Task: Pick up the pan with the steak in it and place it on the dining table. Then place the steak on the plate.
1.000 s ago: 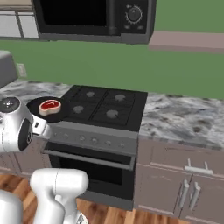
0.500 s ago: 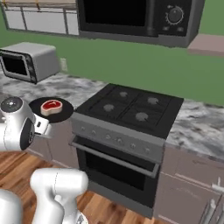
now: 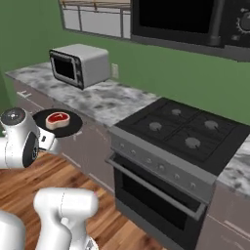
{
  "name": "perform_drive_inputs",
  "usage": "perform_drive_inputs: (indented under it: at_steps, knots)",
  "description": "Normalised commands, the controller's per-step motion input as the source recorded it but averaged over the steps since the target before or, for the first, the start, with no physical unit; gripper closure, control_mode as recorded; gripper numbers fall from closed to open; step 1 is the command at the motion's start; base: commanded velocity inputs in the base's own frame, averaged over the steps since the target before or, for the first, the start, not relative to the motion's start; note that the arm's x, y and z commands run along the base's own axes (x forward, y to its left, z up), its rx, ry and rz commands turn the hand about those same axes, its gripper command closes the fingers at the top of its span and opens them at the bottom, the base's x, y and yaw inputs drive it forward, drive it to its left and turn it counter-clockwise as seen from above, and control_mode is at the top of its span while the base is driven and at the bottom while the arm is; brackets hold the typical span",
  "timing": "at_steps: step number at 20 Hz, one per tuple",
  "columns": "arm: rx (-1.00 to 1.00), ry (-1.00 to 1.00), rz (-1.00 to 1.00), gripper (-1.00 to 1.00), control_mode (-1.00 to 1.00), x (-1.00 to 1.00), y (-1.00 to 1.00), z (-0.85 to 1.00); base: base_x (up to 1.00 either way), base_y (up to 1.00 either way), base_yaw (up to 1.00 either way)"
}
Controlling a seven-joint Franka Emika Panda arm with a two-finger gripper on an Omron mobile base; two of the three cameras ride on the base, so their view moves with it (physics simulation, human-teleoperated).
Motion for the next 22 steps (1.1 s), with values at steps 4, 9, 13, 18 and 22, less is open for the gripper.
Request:
perform_drive_inputs:
  at_steps: [4, 9, 13, 18, 22]
  knots:
    - [0.00, 0.00, 0.00, 1.00, 1.00, 0.00, 0.00, 0.00, -0.26, -0.05, 0.44]
    - [0.00, 0.00, 0.00, 1.00, 1.00, 0.00, 0.00, 0.00, -0.25, -0.04, 0.44]
    - [0.00, 0.00, 0.00, 1.00, 1.00, 0.00, 0.00, 0.00, -0.24, -0.03, 0.44]
    - [0.00, 0.00, 0.00, 1.00, 1.00, 0.00, 0.00, 0.00, -0.23, -0.02, 0.44]
    - [0.00, 0.00, 0.00, 1.00, 1.00, 0.00, 0.00, 0.00, -0.23, -0.02, 0.44]
